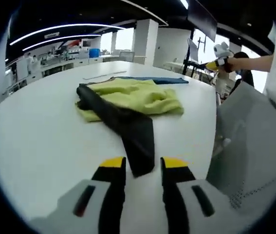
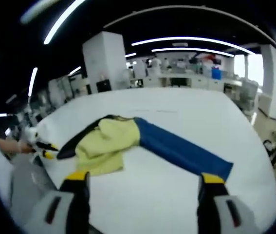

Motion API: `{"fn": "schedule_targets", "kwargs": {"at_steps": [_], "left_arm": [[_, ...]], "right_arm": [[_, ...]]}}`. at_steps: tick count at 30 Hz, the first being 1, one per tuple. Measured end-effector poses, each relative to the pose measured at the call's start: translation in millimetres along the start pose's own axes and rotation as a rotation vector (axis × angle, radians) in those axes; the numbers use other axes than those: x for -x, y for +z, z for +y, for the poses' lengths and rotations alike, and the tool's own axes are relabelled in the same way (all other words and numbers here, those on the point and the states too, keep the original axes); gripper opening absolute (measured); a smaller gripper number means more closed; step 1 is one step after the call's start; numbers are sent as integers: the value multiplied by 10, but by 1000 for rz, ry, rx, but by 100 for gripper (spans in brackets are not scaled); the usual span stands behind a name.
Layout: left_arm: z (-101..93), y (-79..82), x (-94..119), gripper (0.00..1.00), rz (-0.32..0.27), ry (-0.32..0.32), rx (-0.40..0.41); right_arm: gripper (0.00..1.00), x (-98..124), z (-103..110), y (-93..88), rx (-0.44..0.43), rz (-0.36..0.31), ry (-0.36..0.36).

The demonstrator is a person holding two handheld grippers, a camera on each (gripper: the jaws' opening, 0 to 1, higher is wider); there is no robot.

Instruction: Fold the garment on the visible template until the final outline fits inside the template.

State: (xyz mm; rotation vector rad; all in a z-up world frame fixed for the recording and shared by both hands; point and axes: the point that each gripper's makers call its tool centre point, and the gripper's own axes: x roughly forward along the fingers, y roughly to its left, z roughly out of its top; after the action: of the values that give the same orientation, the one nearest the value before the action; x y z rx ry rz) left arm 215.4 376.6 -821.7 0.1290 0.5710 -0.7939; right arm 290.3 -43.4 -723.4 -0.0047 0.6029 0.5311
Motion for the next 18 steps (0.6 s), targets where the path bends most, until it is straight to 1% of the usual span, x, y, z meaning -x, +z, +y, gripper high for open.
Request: {"fn": "schedule_targets", "kwargs": {"at_steps": [3, 5, 8, 10, 11, 12, 13, 14, 16, 18], "left_arm": [[-20, -26, -36, 20, 3, -11, 18], [-19, -49, -49, 16, 8, -8, 32], [2, -80, -93, 12, 7, -9, 90], [19, -99, -110, 11, 15, -1, 112], [28, -111, -117, 9, 23, 5, 118], [-15, -106, -118, 6, 22, 1, 120], [-20, -111, -121, 1, 27, 2, 128], [-10, -132, -99, 0, 42, 4, 150], [14, -110, -94, 0, 39, 4, 168], [45, -71, -51, 0, 40, 13, 165]], "right_arm": [[92, 19, 5, -13, -2, 1, -2], [92, 32, -2, -24, -6, 1, -3], [92, 53, -28, -39, -12, -4, -7], [91, 60, -39, -48, -14, -4, -11], [91, 61, -36, -50, -15, -4, -11], [91, 63, -30, -57, -18, -4, -11], [91, 68, -24, -58, -18, -3, -11], [91, 73, -19, -62, -16, -1, -12], [91, 66, -28, -67, -16, -1, -11], [91, 59, -45, -84, -22, 1, -11]]}}
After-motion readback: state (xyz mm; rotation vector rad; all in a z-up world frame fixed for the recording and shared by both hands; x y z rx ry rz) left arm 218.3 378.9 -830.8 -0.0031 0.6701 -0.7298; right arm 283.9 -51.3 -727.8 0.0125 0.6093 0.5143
